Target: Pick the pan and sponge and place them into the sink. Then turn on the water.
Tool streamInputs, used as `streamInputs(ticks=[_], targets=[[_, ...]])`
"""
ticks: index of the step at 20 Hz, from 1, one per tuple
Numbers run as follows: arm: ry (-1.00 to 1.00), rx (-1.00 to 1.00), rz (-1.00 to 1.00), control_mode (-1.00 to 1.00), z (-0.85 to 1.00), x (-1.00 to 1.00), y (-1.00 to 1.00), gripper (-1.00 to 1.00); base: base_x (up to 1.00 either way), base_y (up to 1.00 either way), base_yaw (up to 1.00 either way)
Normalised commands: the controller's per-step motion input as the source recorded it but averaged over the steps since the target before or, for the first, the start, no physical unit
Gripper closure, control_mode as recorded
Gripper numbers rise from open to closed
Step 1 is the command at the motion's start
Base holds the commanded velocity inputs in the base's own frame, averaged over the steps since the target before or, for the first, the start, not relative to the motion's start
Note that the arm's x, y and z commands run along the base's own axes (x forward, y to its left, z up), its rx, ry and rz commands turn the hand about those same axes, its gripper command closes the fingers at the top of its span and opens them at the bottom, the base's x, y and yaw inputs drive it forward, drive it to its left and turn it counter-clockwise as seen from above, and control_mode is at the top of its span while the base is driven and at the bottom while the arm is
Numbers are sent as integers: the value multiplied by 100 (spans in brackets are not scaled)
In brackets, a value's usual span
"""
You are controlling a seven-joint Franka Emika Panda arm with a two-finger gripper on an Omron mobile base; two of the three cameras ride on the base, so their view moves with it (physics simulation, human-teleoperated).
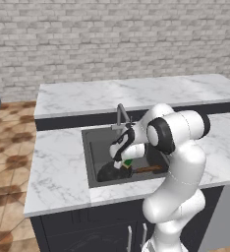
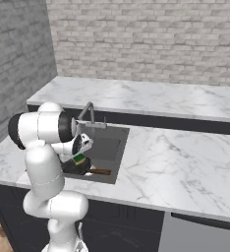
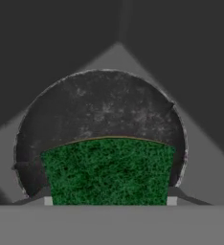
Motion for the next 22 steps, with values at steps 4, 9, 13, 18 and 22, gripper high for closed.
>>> streamInputs(ticks=[4,9,13,18,22], targets=[[0,0,5,-100,-41,21,6,100,0,0,0],[0,0,6,-100,-27,29,0,100,0,0,0],[0,0,5,-100,-20,28,0,100,0,0,0],[0,0,5,-100,-16,17,0,-100,0,0,0],[0,0,3,-100,-4,3,0,-100,0,0,0]])
